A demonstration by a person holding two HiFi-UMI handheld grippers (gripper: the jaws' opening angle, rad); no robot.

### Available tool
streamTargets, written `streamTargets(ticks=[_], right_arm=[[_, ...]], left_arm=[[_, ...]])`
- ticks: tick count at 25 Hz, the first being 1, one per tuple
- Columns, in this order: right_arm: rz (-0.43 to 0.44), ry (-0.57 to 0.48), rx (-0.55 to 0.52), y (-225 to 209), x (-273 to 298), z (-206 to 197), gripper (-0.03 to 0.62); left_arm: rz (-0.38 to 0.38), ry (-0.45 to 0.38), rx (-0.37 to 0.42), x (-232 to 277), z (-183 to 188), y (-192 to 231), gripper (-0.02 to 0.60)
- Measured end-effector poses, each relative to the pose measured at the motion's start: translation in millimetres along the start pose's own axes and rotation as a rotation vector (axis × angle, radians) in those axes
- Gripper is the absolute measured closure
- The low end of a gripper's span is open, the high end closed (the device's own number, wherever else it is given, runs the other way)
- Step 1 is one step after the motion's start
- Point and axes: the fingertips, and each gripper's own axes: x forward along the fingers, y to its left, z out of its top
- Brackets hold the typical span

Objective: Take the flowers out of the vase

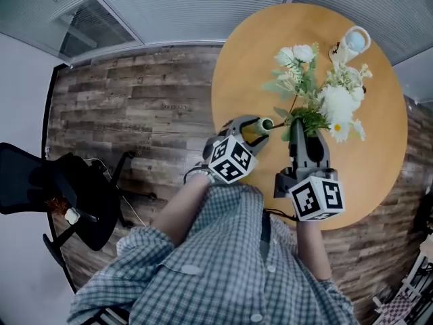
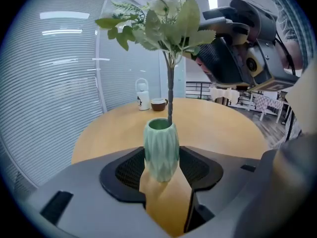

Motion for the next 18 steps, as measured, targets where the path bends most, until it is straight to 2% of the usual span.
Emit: streamTargets(ticks=[6, 10, 14, 18], right_arm=[[0.012, -0.156, 0.037, -11.1, -22.9, 36.4, 0.522], [-0.025, -0.187, 0.03, -30.9, -37.3, 48.5, 0.522], [-0.06, -0.123, 0.027, -46.8, -44.6, 39.7, 0.522], [-0.057, 0.057, 0.061, -68.1, -43.6, 3.1, 0.522]], left_arm=[[0.014, 0.004, -0.011, 2.2, 0.1, -0.5, 0.354], [0.014, 0.016, -0.014, 5.7, -0.3, -2.1, 0.354], [0.02, 0.019, -0.022, 1.1, -2.7, 2.3, 0.354], [0.025, 0.023, -0.027, 2.7, -1.2, 1.8, 0.354]])
